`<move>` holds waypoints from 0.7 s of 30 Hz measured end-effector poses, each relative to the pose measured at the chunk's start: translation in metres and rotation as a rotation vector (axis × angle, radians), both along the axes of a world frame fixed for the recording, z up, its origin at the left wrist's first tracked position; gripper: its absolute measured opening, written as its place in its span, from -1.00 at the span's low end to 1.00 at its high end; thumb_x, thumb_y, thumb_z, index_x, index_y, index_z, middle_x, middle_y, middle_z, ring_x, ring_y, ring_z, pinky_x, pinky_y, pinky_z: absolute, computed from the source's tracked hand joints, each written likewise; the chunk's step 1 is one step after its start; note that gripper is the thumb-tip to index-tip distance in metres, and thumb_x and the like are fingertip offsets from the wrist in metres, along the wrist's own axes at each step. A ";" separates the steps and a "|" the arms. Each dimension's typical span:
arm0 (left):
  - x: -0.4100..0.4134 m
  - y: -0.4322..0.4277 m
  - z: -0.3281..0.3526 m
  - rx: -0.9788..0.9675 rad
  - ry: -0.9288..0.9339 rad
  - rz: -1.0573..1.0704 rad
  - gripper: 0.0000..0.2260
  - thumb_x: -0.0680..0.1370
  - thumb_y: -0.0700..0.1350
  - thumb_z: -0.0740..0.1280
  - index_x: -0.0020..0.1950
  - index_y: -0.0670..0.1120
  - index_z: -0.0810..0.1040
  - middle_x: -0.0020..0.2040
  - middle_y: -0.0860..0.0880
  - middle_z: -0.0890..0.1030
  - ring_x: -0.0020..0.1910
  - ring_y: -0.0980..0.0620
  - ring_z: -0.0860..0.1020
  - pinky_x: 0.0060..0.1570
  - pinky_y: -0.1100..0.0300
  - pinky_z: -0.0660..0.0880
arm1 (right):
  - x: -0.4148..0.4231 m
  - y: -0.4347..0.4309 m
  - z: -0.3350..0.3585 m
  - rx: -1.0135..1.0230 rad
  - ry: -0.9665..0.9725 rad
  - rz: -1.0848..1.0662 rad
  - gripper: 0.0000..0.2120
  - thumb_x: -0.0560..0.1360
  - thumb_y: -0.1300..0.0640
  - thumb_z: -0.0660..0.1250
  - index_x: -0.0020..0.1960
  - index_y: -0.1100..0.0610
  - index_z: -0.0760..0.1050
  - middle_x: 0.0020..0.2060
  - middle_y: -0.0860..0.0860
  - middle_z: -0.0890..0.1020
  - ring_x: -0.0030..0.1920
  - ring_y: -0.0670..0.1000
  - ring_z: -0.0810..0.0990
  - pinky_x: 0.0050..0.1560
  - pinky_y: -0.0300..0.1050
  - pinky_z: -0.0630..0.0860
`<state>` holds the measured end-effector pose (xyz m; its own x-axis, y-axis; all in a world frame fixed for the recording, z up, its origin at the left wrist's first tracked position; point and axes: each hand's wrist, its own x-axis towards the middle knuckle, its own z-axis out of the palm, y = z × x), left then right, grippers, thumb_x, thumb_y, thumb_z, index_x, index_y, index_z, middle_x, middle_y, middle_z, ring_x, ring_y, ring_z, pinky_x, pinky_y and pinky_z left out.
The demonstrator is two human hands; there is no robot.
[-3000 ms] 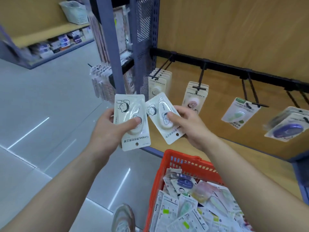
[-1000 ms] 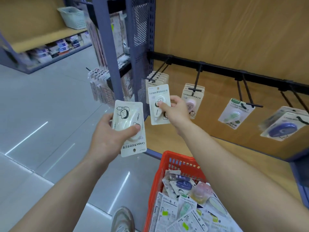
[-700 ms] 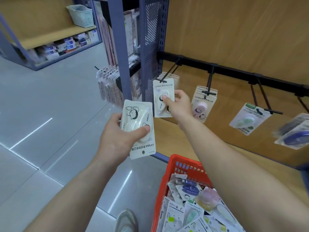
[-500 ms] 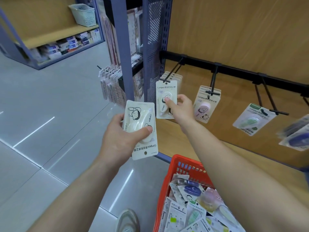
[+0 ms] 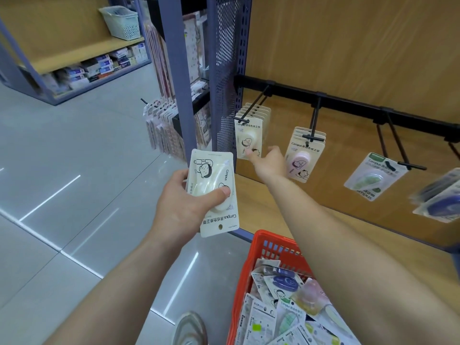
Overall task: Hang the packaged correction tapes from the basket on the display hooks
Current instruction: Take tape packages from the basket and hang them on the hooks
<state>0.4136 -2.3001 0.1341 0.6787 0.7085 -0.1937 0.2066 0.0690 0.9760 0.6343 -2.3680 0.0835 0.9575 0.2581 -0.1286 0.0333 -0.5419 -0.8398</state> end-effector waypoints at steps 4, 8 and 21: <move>0.004 -0.006 -0.002 -0.036 -0.010 -0.033 -0.52 0.39 -0.09 0.62 0.25 0.03 0.53 0.07 0.07 0.68 -0.19 0.16 0.71 -0.45 0.30 0.54 | -0.054 -0.049 0.013 0.227 0.059 0.115 -0.73 0.62 -0.07 0.33 0.21 0.08 0.54 0.09 -0.02 0.66 0.07 0.02 0.64 0.04 -0.04 0.53; 0.008 -0.020 0.001 -0.057 0.000 -0.086 -0.54 0.40 -0.07 0.61 0.23 0.01 0.54 0.04 0.09 0.69 -0.16 0.11 0.72 -0.42 0.18 0.58 | -0.105 -0.098 0.033 0.386 0.282 0.362 -0.85 0.64 0.04 0.31 0.06 0.11 0.58 -0.10 0.09 0.73 -0.18 0.04 0.68 -0.18 -0.09 0.58; 0.026 -0.077 0.010 -0.025 -0.031 -0.347 -0.27 0.22 0.25 0.60 0.31 0.00 0.57 0.11 0.04 0.73 0.08 -0.02 0.71 0.16 -0.13 0.61 | -0.125 -0.172 0.054 0.520 0.336 0.210 -0.69 0.57 0.11 0.44 0.25 0.21 0.51 -0.05 0.11 0.76 -0.13 0.05 0.75 -0.24 -0.15 0.61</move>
<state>0.4395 -2.3776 0.1439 0.8839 0.4299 -0.1841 0.1925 0.0242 0.9810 0.5091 -2.5402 0.1378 0.8094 0.5444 -0.2202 -0.2158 -0.0729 -0.9737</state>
